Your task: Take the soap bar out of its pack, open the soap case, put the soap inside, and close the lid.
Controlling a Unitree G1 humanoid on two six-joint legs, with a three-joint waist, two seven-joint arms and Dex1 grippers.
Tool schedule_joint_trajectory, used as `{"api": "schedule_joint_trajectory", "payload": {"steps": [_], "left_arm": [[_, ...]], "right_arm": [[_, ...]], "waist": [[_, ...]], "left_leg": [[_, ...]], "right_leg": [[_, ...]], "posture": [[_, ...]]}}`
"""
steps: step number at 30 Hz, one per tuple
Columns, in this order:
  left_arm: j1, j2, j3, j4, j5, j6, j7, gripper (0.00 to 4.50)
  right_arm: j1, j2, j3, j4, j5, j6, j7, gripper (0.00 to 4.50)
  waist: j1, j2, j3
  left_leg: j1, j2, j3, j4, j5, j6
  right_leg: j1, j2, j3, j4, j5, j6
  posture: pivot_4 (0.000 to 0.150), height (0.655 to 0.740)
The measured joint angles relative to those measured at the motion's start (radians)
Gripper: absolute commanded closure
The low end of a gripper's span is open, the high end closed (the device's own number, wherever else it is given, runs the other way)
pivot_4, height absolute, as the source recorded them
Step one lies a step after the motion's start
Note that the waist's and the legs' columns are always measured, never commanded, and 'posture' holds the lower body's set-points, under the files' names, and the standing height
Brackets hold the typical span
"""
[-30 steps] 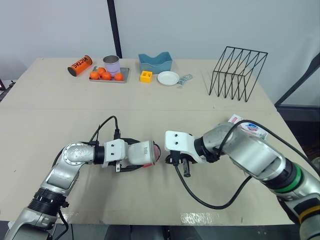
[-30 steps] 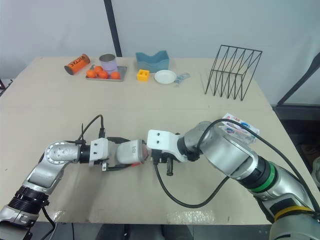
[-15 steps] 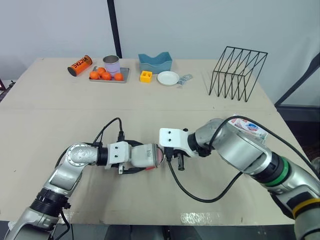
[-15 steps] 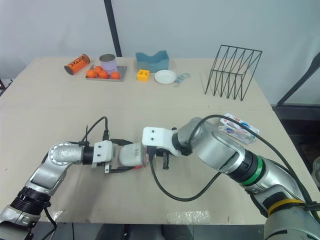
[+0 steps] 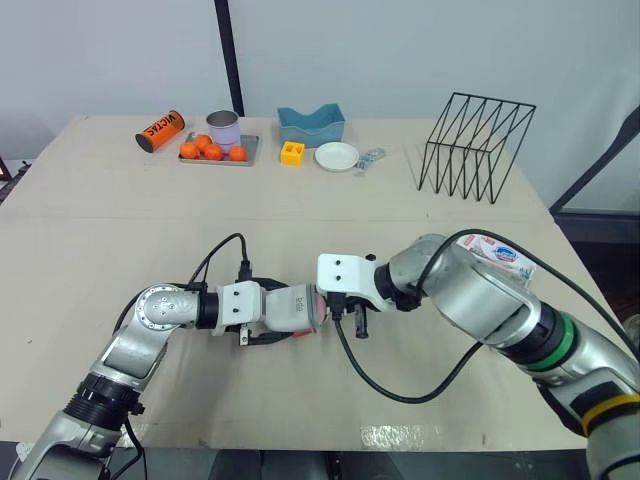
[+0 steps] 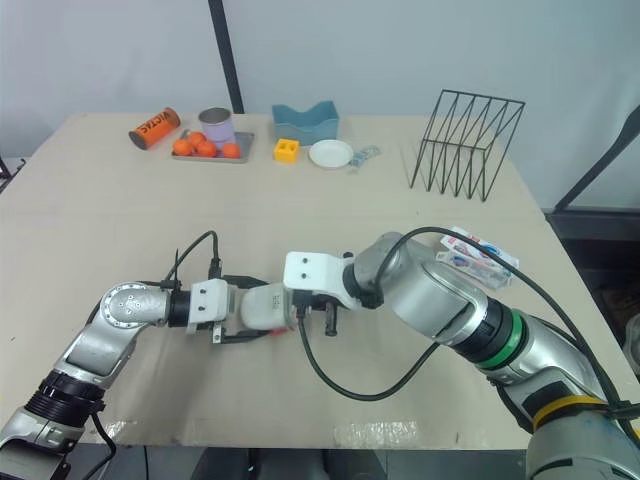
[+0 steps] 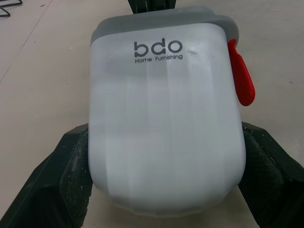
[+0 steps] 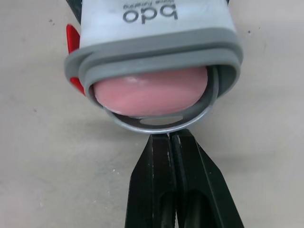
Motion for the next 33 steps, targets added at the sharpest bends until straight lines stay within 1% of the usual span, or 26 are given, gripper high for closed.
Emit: {"api": "schedule_joint_trajectory", "payload": {"steps": [4,9,13,14,15,16,18,19,21,24,33], "left_arm": [[0.013,0.014,0.004,0.000,-0.002,0.000,-0.002,0.96],[0.029,0.043,0.016,-0.002,-0.018,0.000,-0.015,0.96],[0.049,0.046,0.033,-0.002,-0.036,0.002,-0.016,0.96],[0.060,0.047,0.043,-0.008,-0.057,0.012,-0.016,0.96],[0.063,0.048,0.047,-0.008,-0.063,0.016,-0.016,0.96],[0.071,0.055,0.059,-0.009,-0.070,0.021,-0.017,0.96],[0.078,0.079,0.064,-0.010,-0.080,0.020,-0.025,0.96],[0.090,0.090,0.077,-0.014,-0.081,0.022,-0.035,0.96],[0.104,0.107,0.084,-0.025,-0.085,0.024,-0.042,0.96],[0.111,0.119,0.085,-0.068,-0.107,0.047,-0.056,0.96],[0.087,0.118,0.083,-0.080,-0.108,0.073,-0.059,0.96]], "right_arm": [[0.035,-0.036,-0.016,0.034,-0.019,-0.025,-0.007,4.43],[0.071,-0.063,-0.108,0.037,-0.012,-0.024,-0.017,4.43],[0.099,-0.073,-0.166,0.028,0.005,-0.013,-0.020,4.43],[0.123,-0.066,-0.222,0.013,0.029,-0.001,-0.027,3.79],[0.129,-0.060,-0.242,0.010,0.040,0.008,-0.034,3.68],[0.142,-0.028,-0.311,0.009,0.057,0.039,-0.062,3.35],[0.143,-0.010,-0.363,0.002,0.072,0.093,-0.098,2.51],[0.150,-0.007,-0.382,-0.009,0.082,0.119,-0.109,2.07],[0.167,-0.008,-0.399,-0.029,0.099,0.150,-0.116,1.40],[0.183,-0.008,-0.400,-0.053,0.122,0.193,-0.132,0.05],[0.179,-0.012,-0.401,-0.071,0.184,0.248,-0.163,0.05]], "waist": [[0.000,0.000,0.000],[0.000,0.000,0.000],[0.000,0.000,0.000],[0.000,0.000,0.000],[0.000,0.000,0.000],[-0.001,0.000,0.000],[-0.001,0.000,0.000],[-0.001,0.000,0.000],[0.000,0.000,0.000],[0.000,0.001,0.001],[0.000,0.001,0.001]], "left_leg": [[0.000,0.000,0.000,0.000,0.000,0.000],[0.000,0.000,0.000,0.000,0.000,0.000],[0.000,0.000,0.000,0.000,0.000,0.000],[0.000,0.000,0.000,0.000,0.000,0.000],[0.000,0.000,0.000,0.000,0.000,0.000],[0.000,0.001,0.001,0.000,0.000,0.000],[0.000,0.001,0.001,0.000,0.000,0.000],[0.000,0.001,0.001,-0.001,0.000,0.000],[0.000,0.001,0.001,-0.001,0.000,0.000],[0.000,0.000,0.001,-0.001,0.000,0.000],[0.000,0.000,0.001,-0.001,0.000,0.000]], "right_leg": [[0.000,0.000,0.000,0.000,0.000,0.000],[0.000,0.000,0.000,0.000,0.000,0.000],[0.000,0.000,0.000,0.000,0.000,0.000],[0.000,0.000,0.000,0.000,0.000,0.000],[0.000,0.000,0.000,0.000,0.000,0.000],[0.000,0.001,0.000,0.000,0.000,-0.001],[0.000,0.001,0.000,0.000,0.000,-0.001],[0.000,0.000,0.001,0.000,0.000,0.000],[0.000,0.000,0.001,0.000,0.000,0.000],[0.000,0.000,0.001,0.000,0.000,0.000],[0.000,0.001,0.001,-0.001,0.000,0.000]], "posture": [[0.150,0.7400],[0.150,0.7400],[0.150,0.7400],[0.150,0.7400],[0.150,0.7400],[0.150,0.7400],[0.150,0.7400],[0.150,0.7400],[0.150,0.7400],[0.150,0.7400],[0.150,0.7400]]}}
